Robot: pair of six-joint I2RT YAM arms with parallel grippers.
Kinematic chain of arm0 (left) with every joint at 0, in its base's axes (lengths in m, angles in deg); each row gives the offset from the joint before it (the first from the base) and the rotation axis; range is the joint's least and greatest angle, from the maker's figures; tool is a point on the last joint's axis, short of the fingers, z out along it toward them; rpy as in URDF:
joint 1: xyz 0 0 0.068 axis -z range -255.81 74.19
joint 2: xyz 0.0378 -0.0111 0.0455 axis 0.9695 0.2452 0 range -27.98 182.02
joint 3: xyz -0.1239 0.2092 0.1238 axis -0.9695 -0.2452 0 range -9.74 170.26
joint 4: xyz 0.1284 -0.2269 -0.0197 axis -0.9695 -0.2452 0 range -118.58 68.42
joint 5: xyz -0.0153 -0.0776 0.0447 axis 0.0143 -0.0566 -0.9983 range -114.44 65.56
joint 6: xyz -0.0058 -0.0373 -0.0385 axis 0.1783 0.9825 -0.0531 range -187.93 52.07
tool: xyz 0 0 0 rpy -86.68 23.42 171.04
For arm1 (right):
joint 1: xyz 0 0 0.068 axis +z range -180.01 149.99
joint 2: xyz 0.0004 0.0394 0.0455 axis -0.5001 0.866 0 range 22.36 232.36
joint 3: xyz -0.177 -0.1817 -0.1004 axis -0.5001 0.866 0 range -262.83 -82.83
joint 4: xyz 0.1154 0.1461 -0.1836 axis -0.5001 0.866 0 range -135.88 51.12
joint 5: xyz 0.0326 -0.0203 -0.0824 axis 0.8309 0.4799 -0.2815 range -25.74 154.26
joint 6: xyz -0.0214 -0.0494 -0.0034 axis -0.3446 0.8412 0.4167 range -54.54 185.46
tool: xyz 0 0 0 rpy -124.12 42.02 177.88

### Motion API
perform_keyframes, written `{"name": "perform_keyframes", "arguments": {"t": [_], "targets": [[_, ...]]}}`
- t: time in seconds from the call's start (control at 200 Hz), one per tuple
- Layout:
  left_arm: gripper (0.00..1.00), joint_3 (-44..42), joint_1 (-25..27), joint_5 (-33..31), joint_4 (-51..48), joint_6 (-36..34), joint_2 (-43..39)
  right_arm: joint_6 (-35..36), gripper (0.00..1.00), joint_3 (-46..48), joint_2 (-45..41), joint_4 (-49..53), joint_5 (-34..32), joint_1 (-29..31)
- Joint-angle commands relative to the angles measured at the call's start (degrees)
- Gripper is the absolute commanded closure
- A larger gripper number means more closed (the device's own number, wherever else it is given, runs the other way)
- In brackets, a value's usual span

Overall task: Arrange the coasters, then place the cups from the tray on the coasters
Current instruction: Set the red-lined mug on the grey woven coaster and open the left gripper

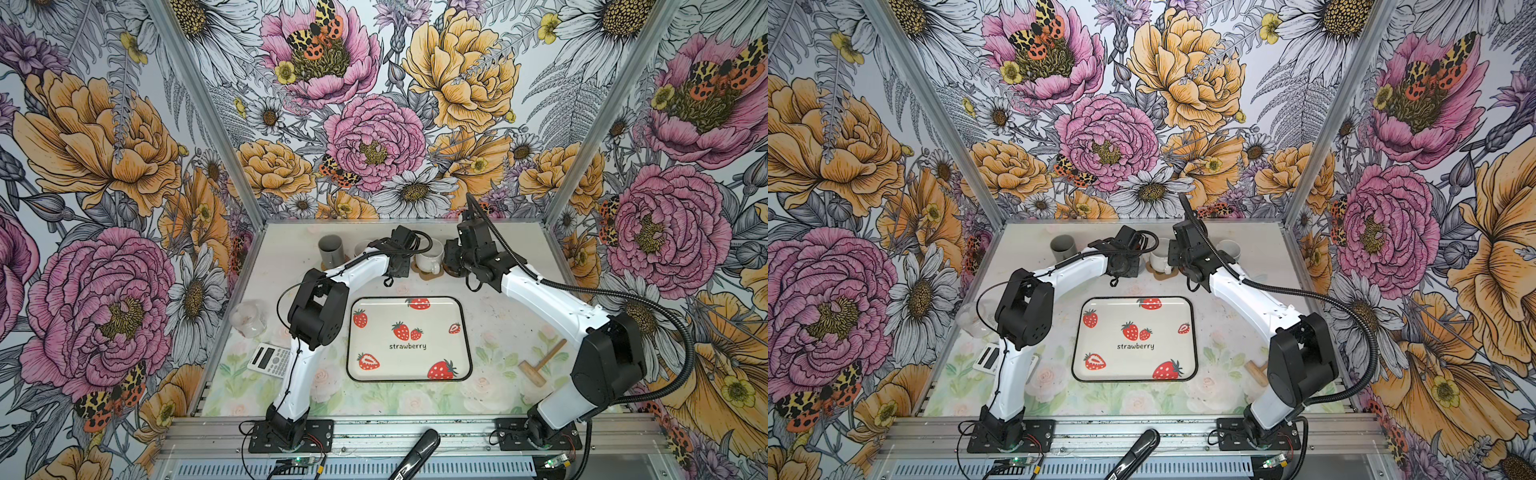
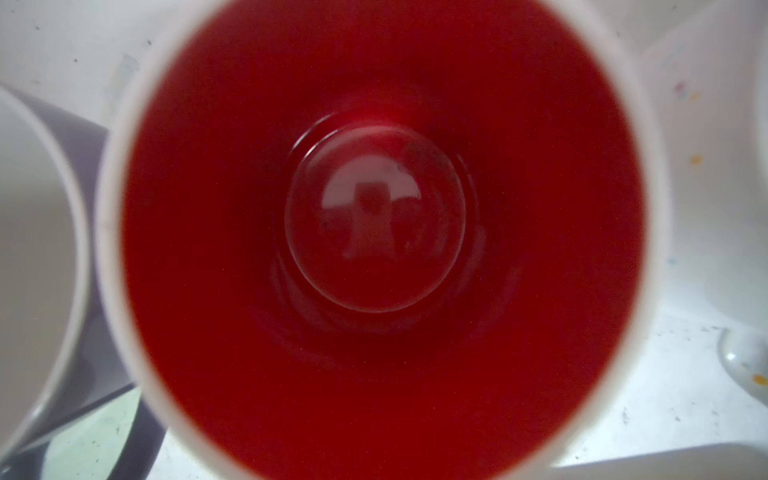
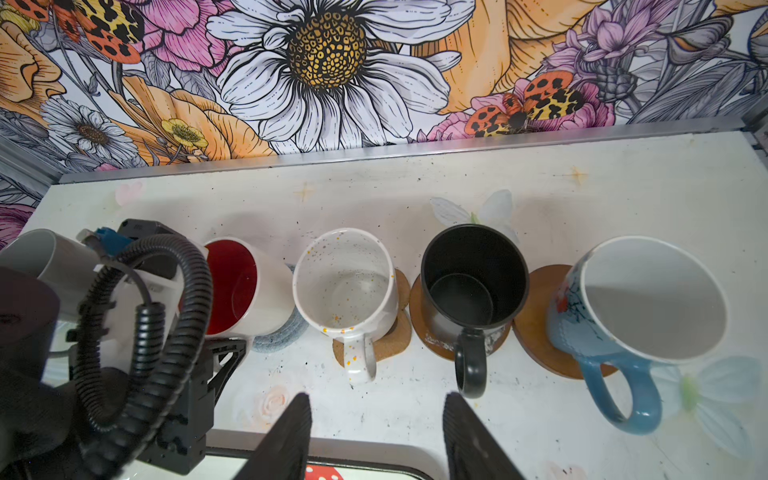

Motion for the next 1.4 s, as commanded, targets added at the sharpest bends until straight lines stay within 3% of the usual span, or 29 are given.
{"name": "perform_keyframes", "arguments": {"t": [0.0, 0.645, 0.926, 1.081, 1.286, 1.396], "targets": [[1.00, 2.0, -0.7, 0.2, 4.0, 0.6, -0.3, 0.5, 0.46, -1.7, 0.9, -1.4, 0.4, -0.3], [1.00, 1.6, -0.9, 2.9, 3.8, 1.1, 0.5, 0.4, 0.46, -1.4, 1.2, -1.4, 0.7, -0.6], [0.66, 0.2, -0.7, 2.9, 3.8, 1.3, -1.0, 0.1, 0.47, -1.0, 0.5, -1.5, 0.4, -0.6], [0.53, -0.4, -0.1, 2.3, 3.9, 0.5, -2.9, 0.2, 0.45, -0.8, 0.0, -1.5, 0.5, -0.6], [0.50, -3.0, 0.8, -1.4, 4.2, -1.2, -9.6, 0.7, 0.40, 1.1, -3.2, -1.5, 0.0, -1.0], [0.44, -9.2, 1.0, -2.3, 9.0, -3.6, -17.0, 1.7, 0.37, 3.7, -6.9, -1.5, -0.5, -2.1]]}}
